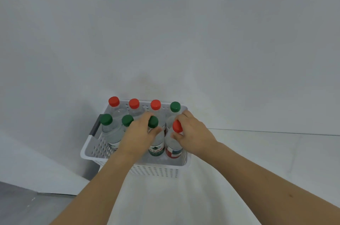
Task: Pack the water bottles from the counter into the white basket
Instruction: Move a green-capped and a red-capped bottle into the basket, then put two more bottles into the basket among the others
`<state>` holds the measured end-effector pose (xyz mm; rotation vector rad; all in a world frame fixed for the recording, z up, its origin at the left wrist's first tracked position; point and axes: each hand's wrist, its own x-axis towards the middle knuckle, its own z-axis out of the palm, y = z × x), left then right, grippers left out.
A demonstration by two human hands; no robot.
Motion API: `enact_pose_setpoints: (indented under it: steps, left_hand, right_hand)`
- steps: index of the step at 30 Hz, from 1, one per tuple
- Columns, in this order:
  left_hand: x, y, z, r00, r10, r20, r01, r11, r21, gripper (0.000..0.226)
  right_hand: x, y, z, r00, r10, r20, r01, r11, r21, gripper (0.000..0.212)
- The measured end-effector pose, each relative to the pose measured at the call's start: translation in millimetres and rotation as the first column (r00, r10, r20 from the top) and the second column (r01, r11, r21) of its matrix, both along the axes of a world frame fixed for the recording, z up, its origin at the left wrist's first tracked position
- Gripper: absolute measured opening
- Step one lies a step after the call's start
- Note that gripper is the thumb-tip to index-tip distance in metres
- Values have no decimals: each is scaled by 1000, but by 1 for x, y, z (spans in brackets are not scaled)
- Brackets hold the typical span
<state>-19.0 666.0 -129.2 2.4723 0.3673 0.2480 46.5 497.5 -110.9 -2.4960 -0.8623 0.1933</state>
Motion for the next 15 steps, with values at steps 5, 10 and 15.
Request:
enact_pose_setpoints:
  steps: [5,10,15]
  left_hand:
    - [8,0,2,999,-7,-52,8,1000,30,26]
    - [5,1,12,996,-1,-88,10,995,96,29]
    - [2,-12,40,997,12,76,-28,977,211,32]
  right_hand:
    - [8,3,-1,995,7,-103,-3,999,36,34]
    - [3,0,-2,982,-4,-190,20,997,80,41]
    - [4,-23,18,974,-9,-227,43,989,143,58]
